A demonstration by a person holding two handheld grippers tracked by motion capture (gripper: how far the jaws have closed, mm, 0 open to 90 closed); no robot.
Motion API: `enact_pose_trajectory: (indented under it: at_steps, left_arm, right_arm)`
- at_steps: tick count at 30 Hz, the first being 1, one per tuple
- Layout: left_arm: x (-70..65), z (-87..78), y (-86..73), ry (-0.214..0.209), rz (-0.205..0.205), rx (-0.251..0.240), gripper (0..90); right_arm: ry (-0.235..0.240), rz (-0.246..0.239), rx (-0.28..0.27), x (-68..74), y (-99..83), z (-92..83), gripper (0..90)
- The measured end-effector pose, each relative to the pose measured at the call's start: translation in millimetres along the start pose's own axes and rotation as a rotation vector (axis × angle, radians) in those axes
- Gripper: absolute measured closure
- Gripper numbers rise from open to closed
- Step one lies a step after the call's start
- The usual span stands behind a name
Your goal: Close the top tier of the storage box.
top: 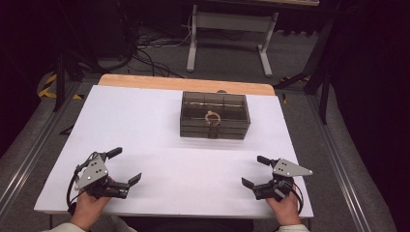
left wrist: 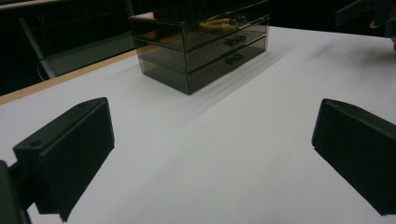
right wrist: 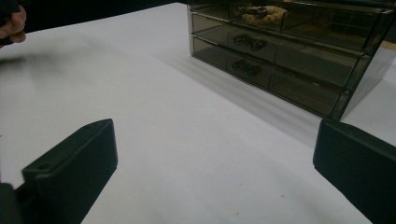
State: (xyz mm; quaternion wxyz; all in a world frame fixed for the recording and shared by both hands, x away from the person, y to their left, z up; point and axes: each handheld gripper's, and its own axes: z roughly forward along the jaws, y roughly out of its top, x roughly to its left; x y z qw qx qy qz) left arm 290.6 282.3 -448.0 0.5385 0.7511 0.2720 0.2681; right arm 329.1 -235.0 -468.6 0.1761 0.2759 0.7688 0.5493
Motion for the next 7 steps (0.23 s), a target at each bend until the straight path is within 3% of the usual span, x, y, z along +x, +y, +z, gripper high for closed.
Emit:
enact_pose_trajectory:
  at_steps: [7]
  left_arm:
    - [0.5,0.9,-0.4,-0.001,-0.007,0.000,0.1]
  right_arm:
    - [-0.008,-0.002,-0.005,-1.6,0.2,-1.2,0.5]
